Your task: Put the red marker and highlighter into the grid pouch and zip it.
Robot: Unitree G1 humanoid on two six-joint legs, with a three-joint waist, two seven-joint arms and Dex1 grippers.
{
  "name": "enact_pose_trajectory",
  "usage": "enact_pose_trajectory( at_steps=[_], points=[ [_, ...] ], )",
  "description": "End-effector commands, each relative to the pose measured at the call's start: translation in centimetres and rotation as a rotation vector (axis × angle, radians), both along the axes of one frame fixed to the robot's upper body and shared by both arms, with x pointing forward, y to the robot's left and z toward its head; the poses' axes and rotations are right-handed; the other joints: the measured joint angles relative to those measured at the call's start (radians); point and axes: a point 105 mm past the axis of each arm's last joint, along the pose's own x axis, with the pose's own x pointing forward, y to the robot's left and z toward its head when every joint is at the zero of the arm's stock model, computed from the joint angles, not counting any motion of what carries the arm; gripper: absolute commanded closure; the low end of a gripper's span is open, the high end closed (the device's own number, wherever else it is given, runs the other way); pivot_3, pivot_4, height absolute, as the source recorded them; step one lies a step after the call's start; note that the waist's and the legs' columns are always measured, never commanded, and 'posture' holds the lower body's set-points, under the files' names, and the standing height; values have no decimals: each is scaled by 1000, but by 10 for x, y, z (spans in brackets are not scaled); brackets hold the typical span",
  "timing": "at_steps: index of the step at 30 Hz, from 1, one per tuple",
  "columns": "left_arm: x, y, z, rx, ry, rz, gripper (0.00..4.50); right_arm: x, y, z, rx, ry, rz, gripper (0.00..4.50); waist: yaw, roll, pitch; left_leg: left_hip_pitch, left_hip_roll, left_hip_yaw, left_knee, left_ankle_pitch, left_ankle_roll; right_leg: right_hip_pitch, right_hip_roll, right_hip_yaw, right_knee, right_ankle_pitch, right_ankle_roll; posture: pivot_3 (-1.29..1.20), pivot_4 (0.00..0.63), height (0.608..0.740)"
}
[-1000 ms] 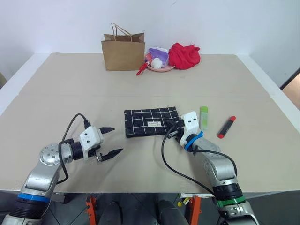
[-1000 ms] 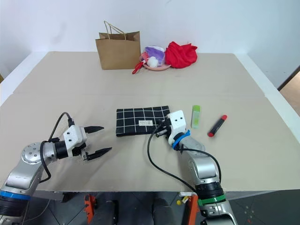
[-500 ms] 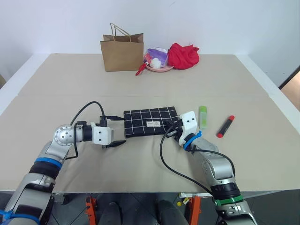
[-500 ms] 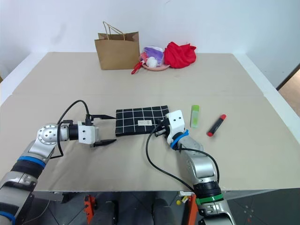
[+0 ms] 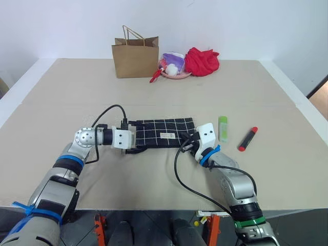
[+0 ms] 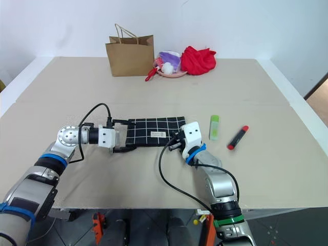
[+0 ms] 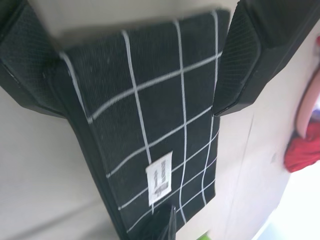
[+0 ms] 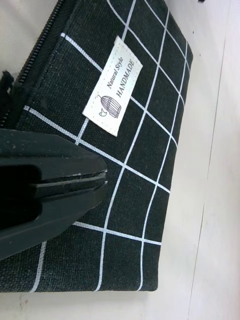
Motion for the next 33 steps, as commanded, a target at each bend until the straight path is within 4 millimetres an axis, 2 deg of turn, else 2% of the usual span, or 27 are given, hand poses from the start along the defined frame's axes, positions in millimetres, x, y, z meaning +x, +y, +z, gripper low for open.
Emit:
enact_pose_trajectory(
  at_steps=[1, 4, 5, 6, 7, 9, 10, 16, 17, 18, 21, 22, 24, 27, 29, 30, 33],
  points=[
    [-3, 0, -15, 58, 71, -16, 793, -3, 1, 10, 1, -40, 6, 4500, 0, 0, 0, 0, 0, 0, 0, 0, 0, 0, 0, 0, 0, 0, 0, 0, 150, 740],
    [0, 2, -14, 71, 66, -4, 2180, -5, 0, 9, 1, -41, 4, 4500, 0, 0, 0, 0, 0, -1, 0, 0, 0, 0, 0, 0, 0, 0, 0, 0, 150, 740],
    [0, 3, -15, 79, 70, -6, 2397, -5, 0, 9, 1, -41, 4, 4500, 0, 0, 0, 0, 0, -1, 0, 0, 0, 0, 0, 0, 0, 0, 0, 0, 150, 740],
    [0, 3, -16, 88, 73, -9, 2929, -6, 0, 9, 0, -41, 5, 4500, 0, 0, 0, 0, 0, -1, 0, 0, 0, 0, 0, 0, 0, 0, 0, 0, 150, 740],
    [0, 4, -17, 96, 76, -10, 3068, -6, 0, 9, 0, -40, 6, 4500, 0, 0, 0, 0, 0, -1, 0, 0, 0, 0, 0, 0, 0, 0, 0, 0, 150, 740],
    [0, 6, -17, 102, 82, -9, 4096, -7, 0, 9, -1, -40, 8, 4500, -1, 0, 0, 0, 0, -1, 0, 1, 1, 0, 0, 0, 0, 2, 0, 0, 150, 740],
    [0, 6, -17, 102, 82, -9, 4386, -7, 0, 9, -2, -40, 9, 4500, -1, 0, 0, 0, 0, -1, 0, 1, 2, 0, 1, 0, 0, 2, 0, 0, 150, 740],
    [2, 8, -6, 75, 100, -9, 4462, -6, 0, 13, -7, -69, 14, 4500, -2, 0, 0, 0, 0, -1, -1, 1, 2, 0, 1, 0, 0, 1, 0, 0, 150, 740],
    [3, 7, -2, 47, 117, -3, 4462, -7, 0, 17, -3, -88, 17, 4500, -3, 0, 0, 0, 0, -1, -1, 1, 2, -1, 1, 0, 0, 1, 0, 0, 150, 740],
    [3, 6, 4, 4, 163, 0, 4462, -9, 1, 34, 12, -157, 48, 4500, -4, 0, 0, 0, 0, -1, -1, 1, 2, -1, 1, 0, 0, 1, 0, 0, 150, 740],
    [-4, 6, 13, -51, 276, -13, 4500, -19, -8, 78, 42, -315, 87, 3626, -5, 2, 2, -4, 0, -1, -1, 1, 2, -4, 1, 0, 0, 1, 0, 0, 150, 740],
    [-7, 6, 15, -63, 296, -11, 4500, -22, -13, 86, 41, -341, 86, 3366, -4, 2, 2, -4, 0, -2, -1, 1, 2, -4, 1, 0, 0, 1, 0, 0, 150, 740],
    [-10, 6, 21, -93, 339, 9, 4500, -30, -26, 100, 43, -383, 68, 2559, -4, 3, 2, -5, 0, -3, -1, 1, 2, -4, 1, -1, 0, 0, 0, 0, 150, 740],
    [-12, 8, 28, -149, 391, 69, 4500, -46, -48, 102, 26, -402, 23, 1315, -3, 2, 2, -6, 0, -7, -2, 0, 2, -4, 1, -5, 0, -2, -2, 0, 150, 740],
    [-14, 7, 30, -186, 431, 114, 4500, -57, -57, 94, 71, -360, 7, 293, 1, 2, 2, -6, 0, -10, -2, 0, 3, -3, 1, -9, 1, -4, -4, 0, 150, 740],
    [-15, 7, 31, -196, 446, 128, 4500, -61, -58, 91, 88, -344, 4, 60, 0, 3, 2, -6, 0, -10, -2, 0, 4, -3, 1, -10, 1, -4, -5, 0, 150, 740],
    [-17, 4, 38, -273, 504, 170, 4500, -73, -52, 77, 74, -319, 42, 60, -4, 4, 2, -5, 0, -10, -2, 0, 3, -3, 1, -10, 3, -4, -5, 0, 150, 740]
  ],
)
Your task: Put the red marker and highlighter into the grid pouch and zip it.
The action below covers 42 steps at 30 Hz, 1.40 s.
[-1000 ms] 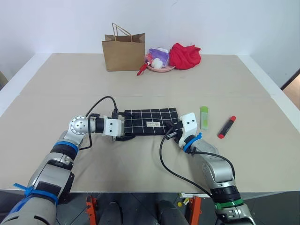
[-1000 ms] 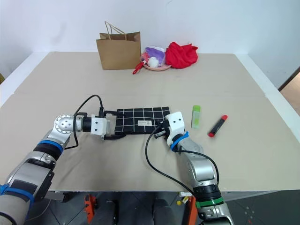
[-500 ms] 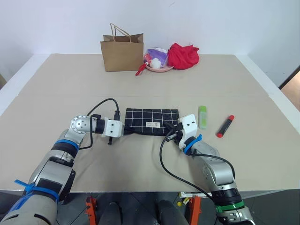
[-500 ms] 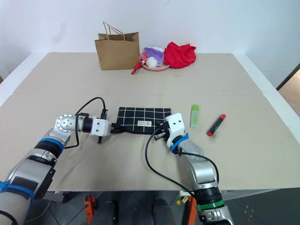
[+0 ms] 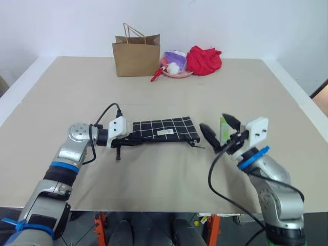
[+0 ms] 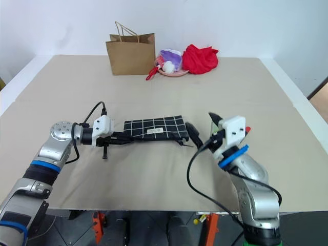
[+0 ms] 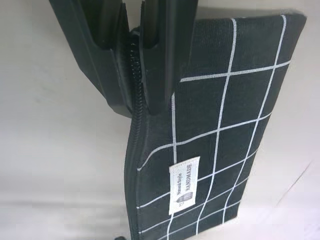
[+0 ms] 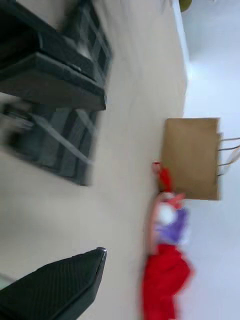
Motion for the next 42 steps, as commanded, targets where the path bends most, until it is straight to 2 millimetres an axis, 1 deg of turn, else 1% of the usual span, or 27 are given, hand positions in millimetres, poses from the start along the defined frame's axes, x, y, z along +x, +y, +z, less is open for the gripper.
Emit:
enact_pose_trajectory(
  at_steps=[1, 3, 4, 6, 8, 11, 14, 20, 21, 23, 24, 25, 28, 29, 30, 37, 40, 42],
  points=[
    [-4, -5, 24, -106, 18, 41, 4500, -19, 14, 8, -35, -73, 70, 60, -2, 0, 0, 1, 0, 0, 0, 0, 0, 0, 0, 0, 1, 0, 0, 0, 150, 740],
    [-6, -9, 30, -124, 23, 48, 4500, -20, 19, -1, -59, -68, 80, 60, -2, 0, 0, 2, 0, 0, 1, 0, 0, 1, 0, 0, 2, 0, 0, 0, 150, 740],
    [-7, -10, 30, -125, 24, 52, 4500, -17, 24, -5, -68, -70, 90, 60, -3, 0, 0, 2, 0, 0, 1, 1, -1, 1, 0, 0, 2, 0, 0, 0, 150, 740],
    [-9, -11, 29, -122, 35, 55, 4500, -12, 36, -11, -116, -86, 140, 60, -4, 0, 0, 3, 0, 0, 2, 2, -1, 1, 0, 0, 3, 1, -2, 0, 150, 740],
    [-10, -11, 28, -121, 41, 55, 4500, -9, 41, -15, -134, -87, 160, 60, -3, 1, 0, 3, 0, 0, 3, 3, -1, 2, 0, 0, 3, 1, -4, 0, 150, 740],
    [-11, -11, 28, -126, 46, 64, 4500, 1, 36, -21, -164, -96, 121, 60, -1, 1, 0, 3, 0, 0, 3, 4, -1, 2, 0, 0, 2, 1, -4, 0, 150, 740],
    [-11, -10, 27, -124, 48, 67, 4500, 8, 30, -20, -159, -110, 88, 60, -1, 1, 1, 3, 0, 0, 3, 4, -1, 2, 0, 0, 2, 2, -2, 0, 150, 740],
    [-11, -7, 27, -128, 49, 75, 4500, 7, 28, -19, -149, -124, 87, 60, -1, 1, 1, 2, 0, 0, 0, 3, -1, 2, 0, 0, 2, 1, 0, 0, 150, 740],
    [-11, -7, 28, -131, 49, 75, 4500, 7, 29, -18, -149, -131, 87, 586, -1, 1, 1, 2, 0, 0, 0, 3, -1, 2, 0, 0, 2, 1, 0, 0, 150, 740],
    [-10, -7, 29, -138, 51, 77, 4500, 6, 31, -18, -146, -139, 98, 1205, -1, 1, 1, 2, 0, 0, 0, 3, -1, 2, 0, 0, 2, 1, 0, 0, 150, 740],
    [-10, -7, 29, -142, 54, 79, 4500, 6, 32, -18, -149, -140, 103, 1777, -1, 1, 1, 2, 0, 0, 0, 3, -1, 2, 0, 0, 2, 1, 0, 0, 150, 740],
    [-10, -7, 30, -148, 55, 81, 4500, 6, 33, -19, -151, -140, 108, 2150, -1, 1, 1, 3, 0, 0, 1, 3, -1, 2, 0, 0, 2, 1, 0, 0, 150, 740],
    [-8, -7, 35, -178, 67, 92, 4500, 5, 31, -22, -158, -138, 101, 3576, -1, 1, 1, 3, 0, 0, 1, 3, -1, 2, 0, 0, 2, 1, 0, 0, 150, 740],
    [-8, -8, 36, -186, 71, 89, 4500, 5, 30, -23, -162, -138, 99, 3865, -1, 1, 1, 3, 0, 0, 1, 3, -1, 2, 0, 0, 2, 1, 0, 0, 150, 740],
    [-9, -8, 37, -188, 76, 83, 4500, 5, 30, -23, -165, -140, 96, 4445, -1, 1, 1, 3, 0, 0, 1, 3, -1, 2, 0, 0, 2, 1, 0, 0, 150, 740],
    [-12, -10, 34, -168, 78, 67, 4500, 12, 30, -13, -159, -172, 70, 4445, -1, 1, 1, 3, 0, 0, 1, 3, -1, 2, 0, 0, 2, 1, 0, 0, 150, 740],
    [-12, -12, 32, -167, 76, 63, 4500, 12, 37, -8, -154, -181, 108, 4445, -1, 1, 1, 3, 0, 0, 1, 3, -1, 2, 0, 0, 2, 1, 0, 0, 150, 740],
    [-13, -14, 32, -168, 70, 58, 4500, 11, 47, -4, -152, -181, 158, 4445, -1, 1, 1, 3, 0, 0, 1, 3, -1, 2, 0, 0, 2, 1, 0, 0, 150, 740]
  ],
)
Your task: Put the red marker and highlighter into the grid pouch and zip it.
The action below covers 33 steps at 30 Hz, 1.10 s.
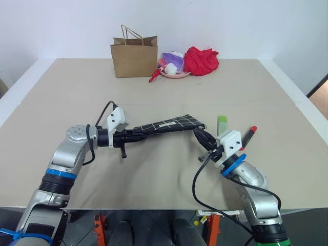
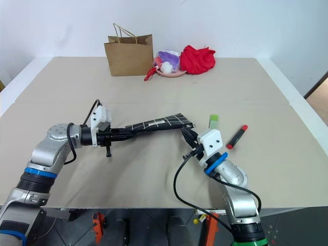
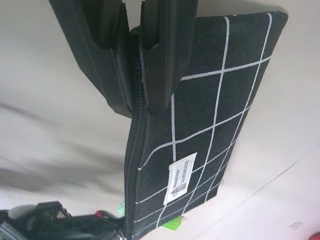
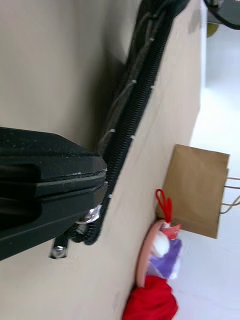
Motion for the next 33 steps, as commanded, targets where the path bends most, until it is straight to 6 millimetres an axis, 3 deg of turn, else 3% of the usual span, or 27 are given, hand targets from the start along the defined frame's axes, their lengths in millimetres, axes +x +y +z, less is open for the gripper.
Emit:
enact_pose_trajectory(
  at_steps=[1, 7, 33],
  points=[
    [-3, -5, 13, -6, -71, -26, 4500, -5, 16, 18, 8, -41, 84, 4445, 0, 0, 0, 0, 0, 0, 0, 0, 0, 0, 0, 0, 0, 0, 0, 0, 150, 740],
    [-3, -9, 12, 9, -117, -40, 4500, -9, 44, 20, -9, 24, 228, 4445, 0, 0, 0, 0, 0, 0, 0, 0, 0, 0, 0, 0, 0, 0, 0, 0, 150, 740],
    [1, -23, 12, 5, -187, -32, 4500, -4, 103, 28, 6, 84, 407, 4445, 0, 0, 0, -1, 0, 0, 0, 0, 0, 0, 0, 0, 0, 0, 0, 0, 150, 740]
  ],
)
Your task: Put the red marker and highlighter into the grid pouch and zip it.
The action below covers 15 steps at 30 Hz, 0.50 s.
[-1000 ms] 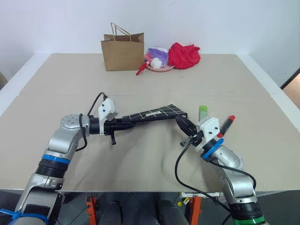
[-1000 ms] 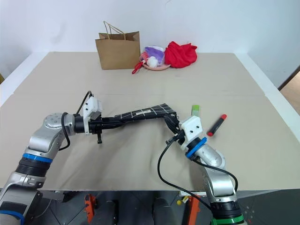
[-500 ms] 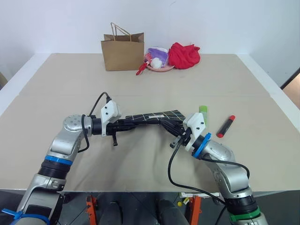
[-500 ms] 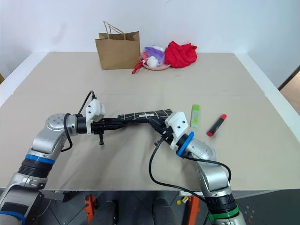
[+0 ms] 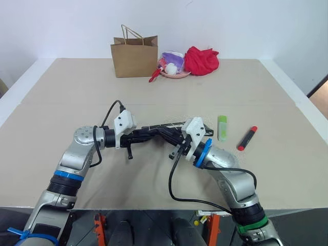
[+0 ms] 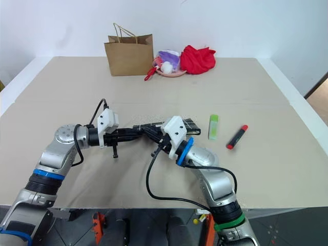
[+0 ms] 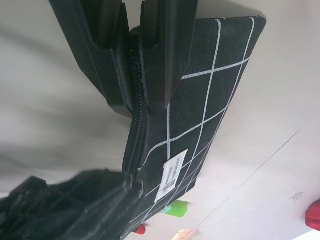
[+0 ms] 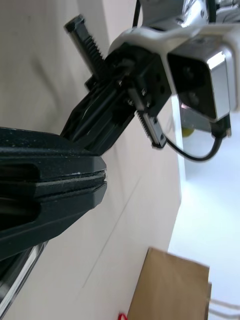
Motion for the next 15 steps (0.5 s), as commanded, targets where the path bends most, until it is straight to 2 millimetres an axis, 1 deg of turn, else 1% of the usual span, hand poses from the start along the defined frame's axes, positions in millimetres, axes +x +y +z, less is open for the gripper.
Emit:
enact_pose_trajectory(
  at_steps=[1, 8, 15],
  points=[
    [1, -6, 13, -13, -65, -10, 4500, 0, 9, 8, 2, -22, 27, 4445, 0, 0, 0, 0, 0, 0, 0, 0, 0, 0, 0, 0, 0, 0, 0, 0, 150, 740],
    [0, -6, 14, -12, -74, 0, 4500, 4, 4, 6, -7, -15, 1, 4445, 0, 0, 0, 0, 0, 0, 0, 0, 0, 0, 0, 0, 0, 0, 0, 0, 150, 740],
    [0, -11, 13, -21, -68, -4, 4500, 5, 11, 8, -9, -23, 9, 4445, 0, 0, 0, 0, 0, 0, 0, 0, 0, 0, 0, 0, 0, 0, 0, 0, 150, 740]
  ],
)
